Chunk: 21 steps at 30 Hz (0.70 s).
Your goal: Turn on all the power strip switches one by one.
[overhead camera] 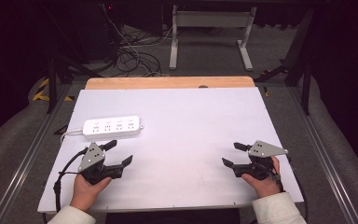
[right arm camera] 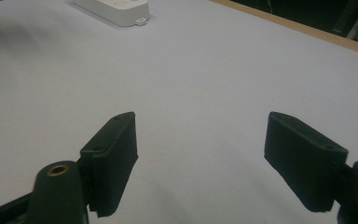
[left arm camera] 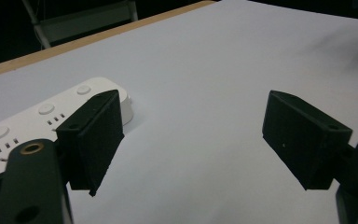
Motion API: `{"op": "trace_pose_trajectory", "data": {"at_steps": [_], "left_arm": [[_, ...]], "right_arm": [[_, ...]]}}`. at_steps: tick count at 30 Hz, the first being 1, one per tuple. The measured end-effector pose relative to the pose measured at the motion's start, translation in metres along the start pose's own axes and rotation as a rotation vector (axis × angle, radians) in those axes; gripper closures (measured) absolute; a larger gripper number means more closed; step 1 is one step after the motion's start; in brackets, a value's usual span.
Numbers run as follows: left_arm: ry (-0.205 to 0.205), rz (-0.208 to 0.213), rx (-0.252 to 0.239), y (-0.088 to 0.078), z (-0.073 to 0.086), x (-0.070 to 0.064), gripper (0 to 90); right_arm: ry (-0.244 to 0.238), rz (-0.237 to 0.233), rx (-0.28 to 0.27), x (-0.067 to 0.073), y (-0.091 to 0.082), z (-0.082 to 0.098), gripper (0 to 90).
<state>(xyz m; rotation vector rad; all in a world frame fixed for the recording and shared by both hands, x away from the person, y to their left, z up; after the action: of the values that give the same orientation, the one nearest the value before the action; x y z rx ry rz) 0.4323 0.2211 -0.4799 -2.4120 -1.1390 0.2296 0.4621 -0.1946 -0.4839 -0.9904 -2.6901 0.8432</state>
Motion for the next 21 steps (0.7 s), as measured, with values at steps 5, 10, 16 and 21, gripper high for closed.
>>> {"op": "trace_pose_trajectory", "data": {"at_steps": [5,10,16,21], "left_arm": [[0.010,-0.020,-0.002,-0.0015,-0.0011,0.0015,20.7],[0.029,-0.050,-0.012,-0.0028,-0.0021,0.0007,19.4],[0.031,-0.062,-0.011,-0.0053,-0.0034,0.0031,21.3],[0.025,-0.056,0.002,-0.0066,-0.0046,0.0029,26.5]], "right_arm": [[-0.012,-0.002,0.003,0.0012,0.0002,0.0000,25.7],[-0.018,-0.001,0.007,0.0019,0.0011,0.0002,25.7],[-0.025,-0.003,0.014,0.0031,0.0026,0.0004,25.6],[-0.028,-0.002,0.019,0.0037,0.0030,0.0007,25.6]]}}
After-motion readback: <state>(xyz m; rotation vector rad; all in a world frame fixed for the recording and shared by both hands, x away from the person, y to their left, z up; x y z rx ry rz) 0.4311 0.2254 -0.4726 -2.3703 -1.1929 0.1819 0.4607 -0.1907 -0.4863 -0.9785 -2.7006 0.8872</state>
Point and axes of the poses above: each handheld gripper's, and its own axes: y roughly forward along the jaws, z roughly out of its underside, x roughly to its left, the point moved 6 cm from there along y, roughly forward along the jaws, and after that the axes turned 7 degrees about x, right-handed, at the moved point
